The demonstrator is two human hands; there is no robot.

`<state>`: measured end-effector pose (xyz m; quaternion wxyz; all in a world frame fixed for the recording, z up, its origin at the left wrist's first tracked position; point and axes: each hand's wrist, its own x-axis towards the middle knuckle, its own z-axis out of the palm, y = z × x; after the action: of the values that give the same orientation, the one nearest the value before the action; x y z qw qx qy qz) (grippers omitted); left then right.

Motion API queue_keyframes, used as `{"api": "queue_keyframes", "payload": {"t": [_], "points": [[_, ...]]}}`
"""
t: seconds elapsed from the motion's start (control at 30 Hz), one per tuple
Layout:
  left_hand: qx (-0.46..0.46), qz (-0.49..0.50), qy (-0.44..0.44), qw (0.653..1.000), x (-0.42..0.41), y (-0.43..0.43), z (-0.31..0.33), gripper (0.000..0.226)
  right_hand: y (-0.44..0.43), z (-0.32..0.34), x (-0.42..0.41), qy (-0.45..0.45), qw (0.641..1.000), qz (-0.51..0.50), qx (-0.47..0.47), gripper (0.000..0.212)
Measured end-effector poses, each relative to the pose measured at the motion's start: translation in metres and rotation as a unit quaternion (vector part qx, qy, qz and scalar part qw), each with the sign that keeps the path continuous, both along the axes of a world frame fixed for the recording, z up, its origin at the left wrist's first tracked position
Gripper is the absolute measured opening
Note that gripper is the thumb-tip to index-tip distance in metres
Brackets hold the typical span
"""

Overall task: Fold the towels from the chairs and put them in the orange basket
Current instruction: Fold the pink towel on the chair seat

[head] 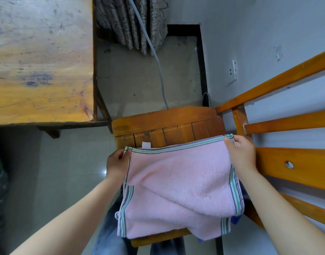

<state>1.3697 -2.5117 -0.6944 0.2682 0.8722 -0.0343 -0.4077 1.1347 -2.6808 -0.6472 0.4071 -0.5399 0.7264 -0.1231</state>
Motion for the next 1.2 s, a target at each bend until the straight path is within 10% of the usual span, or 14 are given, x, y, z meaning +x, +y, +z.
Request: {"api": "queue_keyframes", "payload": {"t": [0.67, 1.2], "points": [[0.131, 0.024, 0.066, 0.989, -0.012, -0.035, -0.007, 0.021, 0.007, -0.009, -0.008, 0.008, 1.000, -0.005, 0.012, 0.011], [-0.144, 0.113, 0.110, 0.977, 0.029, 0.035, 0.078, 0.013, 0.021, 0.064, 0.000, -0.145, 0.983, -0.108, -0.021, 0.018]]}}
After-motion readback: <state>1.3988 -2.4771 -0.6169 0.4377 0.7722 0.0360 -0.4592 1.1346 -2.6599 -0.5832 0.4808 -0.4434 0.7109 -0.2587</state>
